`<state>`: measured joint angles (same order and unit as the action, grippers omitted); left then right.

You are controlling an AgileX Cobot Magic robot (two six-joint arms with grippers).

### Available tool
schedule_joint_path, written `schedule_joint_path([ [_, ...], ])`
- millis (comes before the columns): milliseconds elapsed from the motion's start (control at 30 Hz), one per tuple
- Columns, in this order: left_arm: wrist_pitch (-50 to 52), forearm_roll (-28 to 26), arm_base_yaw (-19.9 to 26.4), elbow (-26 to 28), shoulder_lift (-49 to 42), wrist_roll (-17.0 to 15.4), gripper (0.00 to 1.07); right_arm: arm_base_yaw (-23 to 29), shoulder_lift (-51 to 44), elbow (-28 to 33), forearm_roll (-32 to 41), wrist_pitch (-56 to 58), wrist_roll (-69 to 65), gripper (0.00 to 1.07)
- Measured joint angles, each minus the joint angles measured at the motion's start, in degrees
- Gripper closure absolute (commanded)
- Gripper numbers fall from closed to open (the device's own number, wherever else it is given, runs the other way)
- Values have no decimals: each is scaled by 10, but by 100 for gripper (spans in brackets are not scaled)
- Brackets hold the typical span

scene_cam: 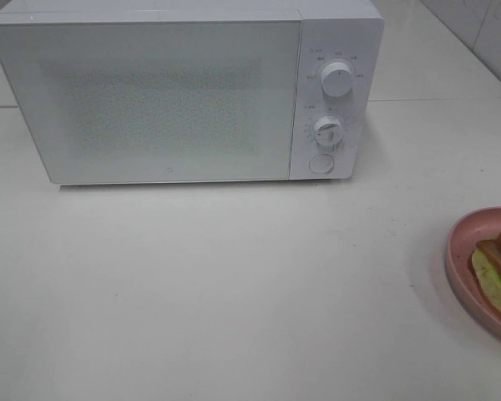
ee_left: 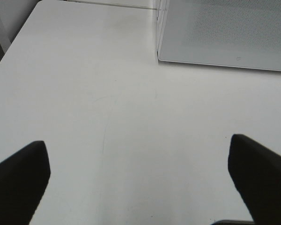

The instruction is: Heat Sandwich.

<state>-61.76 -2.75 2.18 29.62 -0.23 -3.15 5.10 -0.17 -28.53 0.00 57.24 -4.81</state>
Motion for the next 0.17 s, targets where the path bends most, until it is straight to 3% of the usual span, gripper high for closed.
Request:
schedule_joint_path([
  [167, 0, 0, 0, 0, 0, 0, 8, 0, 0, 0, 0, 0, 0, 32],
])
